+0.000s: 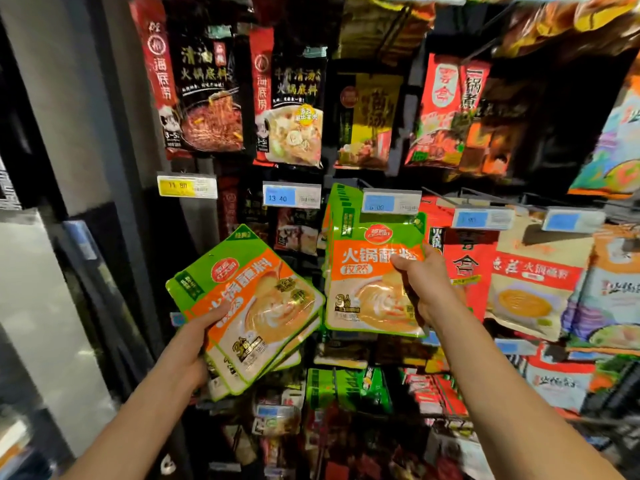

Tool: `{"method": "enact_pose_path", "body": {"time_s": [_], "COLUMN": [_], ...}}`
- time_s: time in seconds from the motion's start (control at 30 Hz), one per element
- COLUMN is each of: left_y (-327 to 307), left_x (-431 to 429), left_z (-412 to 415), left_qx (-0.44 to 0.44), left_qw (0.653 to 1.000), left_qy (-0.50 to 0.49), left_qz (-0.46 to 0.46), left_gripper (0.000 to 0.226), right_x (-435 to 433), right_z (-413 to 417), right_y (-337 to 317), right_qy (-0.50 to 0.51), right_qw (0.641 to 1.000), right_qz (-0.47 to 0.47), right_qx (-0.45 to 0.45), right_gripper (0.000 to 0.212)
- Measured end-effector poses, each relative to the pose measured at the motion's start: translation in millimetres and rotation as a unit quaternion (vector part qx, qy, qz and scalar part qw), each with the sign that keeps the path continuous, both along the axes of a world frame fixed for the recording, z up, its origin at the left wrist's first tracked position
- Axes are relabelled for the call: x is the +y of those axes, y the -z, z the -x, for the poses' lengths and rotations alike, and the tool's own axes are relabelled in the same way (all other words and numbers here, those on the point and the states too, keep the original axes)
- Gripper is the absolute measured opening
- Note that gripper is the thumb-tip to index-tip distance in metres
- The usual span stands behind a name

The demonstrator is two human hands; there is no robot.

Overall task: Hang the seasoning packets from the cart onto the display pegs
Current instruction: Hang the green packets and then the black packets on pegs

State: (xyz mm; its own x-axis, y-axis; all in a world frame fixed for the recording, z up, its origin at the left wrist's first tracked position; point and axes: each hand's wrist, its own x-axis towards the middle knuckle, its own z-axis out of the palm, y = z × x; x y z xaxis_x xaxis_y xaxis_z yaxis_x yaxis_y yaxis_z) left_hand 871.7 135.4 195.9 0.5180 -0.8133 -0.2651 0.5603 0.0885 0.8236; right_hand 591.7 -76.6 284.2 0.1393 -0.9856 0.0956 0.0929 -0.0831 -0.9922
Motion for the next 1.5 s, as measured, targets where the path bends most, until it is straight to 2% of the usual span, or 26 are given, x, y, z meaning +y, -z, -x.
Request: {"method": "enact_pose_path", "body": {"time_s": [0.1, 0.2, 0.3, 0.37, 0.43, 0.5, 0.53, 0.57, 0.6, 0.67, 0.7, 0.77, 0.83, 0.87, 0.9, 0.97, 1.07, 1.1, 1.13, 1.17, 1.2, 1.23, 1.33, 1.37, 1.5], "left_y": [2, 3, 3, 1, -1, -2, -1, -1, -1, 0, 1, 3, 4, 3, 3, 3, 3, 5, 6, 8, 8, 10, 11, 13, 15], "left_x": [-1, -1, -1, 0, 0, 1, 1, 1, 1, 0, -1, -3, -5, -5, -6, -8, -6, -6, -6, -7, -6, -7, -10, -13, -18], "left_z": [-2, -3, -1, 3, 7, 10, 13, 15, 19, 29, 34, 45, 58, 65, 72, 80, 81, 80, 80, 79, 79, 79, 80, 79, 74], "left_qx": [0.015, 0.027, 0.034, 0.038, 0.037, 0.033, 0.032, 0.033, 0.034, 0.025, 0.020, 0.009, 0.020, 0.028, 0.035, 0.046, 0.033, 0.032, 0.038, 0.041, 0.043, 0.046, 0.046, 0.040, 0.091], "left_qw": [1.000, 0.999, 0.999, 0.999, 0.999, 0.999, 0.999, 0.999, 0.999, 0.999, 0.999, 0.998, 0.995, 0.994, 0.993, 0.992, 0.992, 0.992, 0.992, 0.992, 0.992, 0.991, 0.992, 0.994, 0.995], "left_qy": [-0.013, -0.016, -0.013, -0.016, -0.010, 0.000, 0.009, 0.012, 0.015, 0.030, 0.040, 0.064, 0.089, 0.101, 0.112, 0.117, 0.120, 0.120, 0.121, 0.122, 0.121, 0.123, 0.114, 0.096, 0.031], "left_qz": [0.007, 0.009, 0.009, 0.011, 0.015, 0.019, 0.021, 0.019, 0.016, 0.007, 0.003, -0.011, -0.026, -0.032, -0.029, -0.022, -0.014, -0.013, -0.009, -0.001, 0.004, 0.010, 0.014, 0.012, -0.003], "left_gripper": [0.043, 0.031, 0.025, 0.022, 0.025, 0.027, 0.025, 0.023, 0.022, 0.028, 0.035, 0.051, 0.054, 0.046, 0.038, 0.040, 0.045, 0.046, 0.049, 0.052, 0.052, 0.052, 0.045, 0.042, 0.038], "right_x": [-4, -7, -13, -17, -16, -7, -1, 3, 11, 37, 51, 69, 77, 78, 78, 79, 79, 75, 70, 70, 66, 69, 69, 70, 60], "right_z": [-3, -8, -22, -28, -26, -15, -11, -6, -4, -4, -8, -20, -32, -36, -38, -34, -28, -26, -24, -22, -20, -19, -12, -9, 15], "right_y": [3, 3, 3, 5, 13, 22, 25, 27, 27, 23, 16, 11, 17, 21, 28, 35, 45, 47, 49, 51, 54, 53, 48, 46, 49], "right_qy": [0.003, 0.025, 0.055, 0.084, 0.098, 0.091, 0.096, 0.093, 0.079, 0.003, -0.049, -0.161, -0.219, -0.224, -0.221, -0.209, -0.201, -0.189, -0.193, -0.198, -0.197, -0.191, -0.182, -0.171, -0.104], "right_qw": [1.000, 0.999, 0.997, 0.971, 0.916, 0.874, 0.868, 0.878, 0.905, 0.965, 0.974, 0.956, 0.943, 0.942, 0.942, 0.945, 0.957, 0.963, 0.967, 0.971, 0.975, 0.978, 0.983, 0.985, 0.994], "right_qz": [-0.008, -0.016, -0.007, 0.041, 0.046, 0.031, 0.040, 0.060, 0.078, 0.105, 0.116, 0.143, 0.116, 0.105, 0.108, 0.122, 0.098, 0.099, 0.082, 0.066, 0.048, 0.037, 0.015, 0.022, 0.041], "right_qx": [-0.006, 0.024, 0.062, 0.222, 0.386, 0.477, 0.485, 0.466, 0.412, 0.239, 0.190, 0.198, 0.222, 0.229, 0.228, 0.221, 0.185, 0.164, 0.145, 0.120, 0.092, 0.075, 0.026, 0.018, -0.017], "right_gripper": [0.081, 0.084, 0.072, 0.049, 0.042, 0.041, 0.039, 0.037, 0.036, 0.031, 0.027, 0.022, 0.039, 0.046, 0.040, 0.024, 0.042, 0.042, 0.032, 0.013, 0.016, 0.029, 0.025, 0.030, 0.063]}}
